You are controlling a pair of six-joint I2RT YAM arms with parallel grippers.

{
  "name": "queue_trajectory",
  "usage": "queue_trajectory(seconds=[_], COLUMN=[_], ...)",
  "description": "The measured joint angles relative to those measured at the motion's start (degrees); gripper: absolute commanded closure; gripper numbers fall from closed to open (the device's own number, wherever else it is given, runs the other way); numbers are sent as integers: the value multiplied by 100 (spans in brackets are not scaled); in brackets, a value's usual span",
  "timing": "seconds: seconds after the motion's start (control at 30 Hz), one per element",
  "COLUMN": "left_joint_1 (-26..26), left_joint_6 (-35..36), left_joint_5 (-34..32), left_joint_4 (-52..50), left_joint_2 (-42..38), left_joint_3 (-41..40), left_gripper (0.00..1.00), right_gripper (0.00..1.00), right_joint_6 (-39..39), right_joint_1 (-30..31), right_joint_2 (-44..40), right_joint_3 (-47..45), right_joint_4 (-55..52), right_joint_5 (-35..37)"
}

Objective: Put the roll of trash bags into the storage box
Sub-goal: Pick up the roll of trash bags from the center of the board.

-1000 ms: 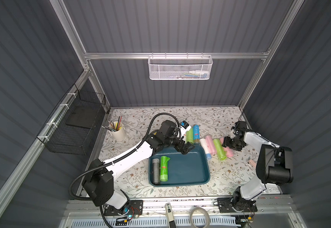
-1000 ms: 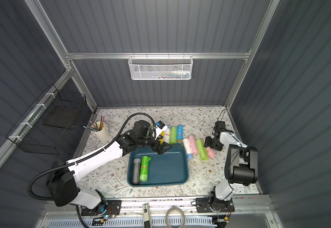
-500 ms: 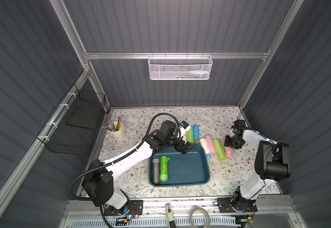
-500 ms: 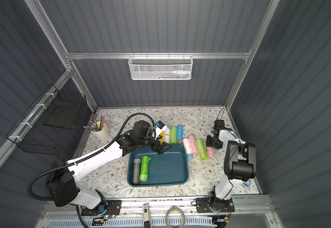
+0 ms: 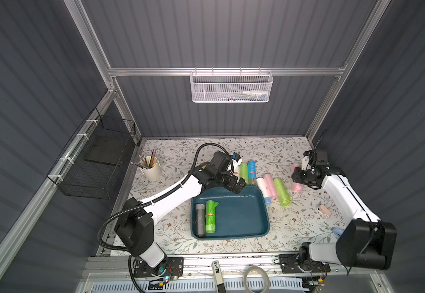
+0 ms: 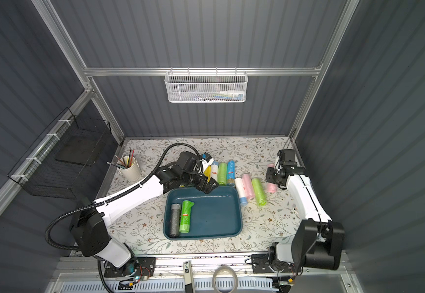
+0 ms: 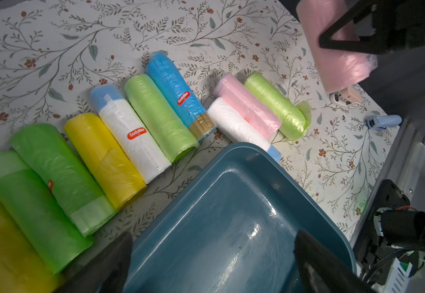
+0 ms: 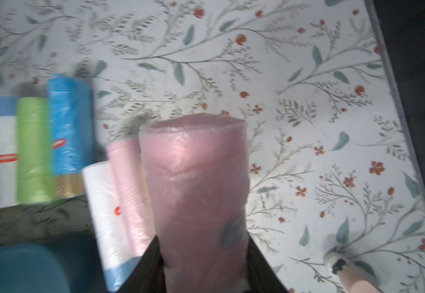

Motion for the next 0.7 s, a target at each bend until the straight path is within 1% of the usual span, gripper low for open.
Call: queue_trajectory(seconds=[0.07, 0.13, 0.33, 0.53, 0.6, 0.7], left_joint_1=[0, 0, 0, 0, 0, 0], left_joint_6=[-205, -420, -1143, -1698, -1886, -2135], left_joint_5=[-31, -138, -660, -1121, -1292, -1453], left_joint_4=[-98, -251, -901, -1449, -1661, -1816], left_joint_2=[-114, -393, -1759, -2924, -3272, -3532], left_joint_3=[-87, -295, -1115, -1952, -2273, -2649], left_gripper=[0, 1, 1, 1, 5, 11], right_gripper=[60, 59, 59, 58, 58, 58], right_joint_6=[116, 308, 1161, 2105, 2393, 2721], right_joint_1=[358, 758, 2028, 3080, 3423, 3845], right_joint_2=[-328, -660, -1370, -1541, -1521, -1449], right_joint_3=[-9, -15, -83, -629, -802, -859], right_joint_4=[-140, -234, -149, 413, 581, 785], right_joint_5=[-210, -437, -914, -1067, -1064, -1067])
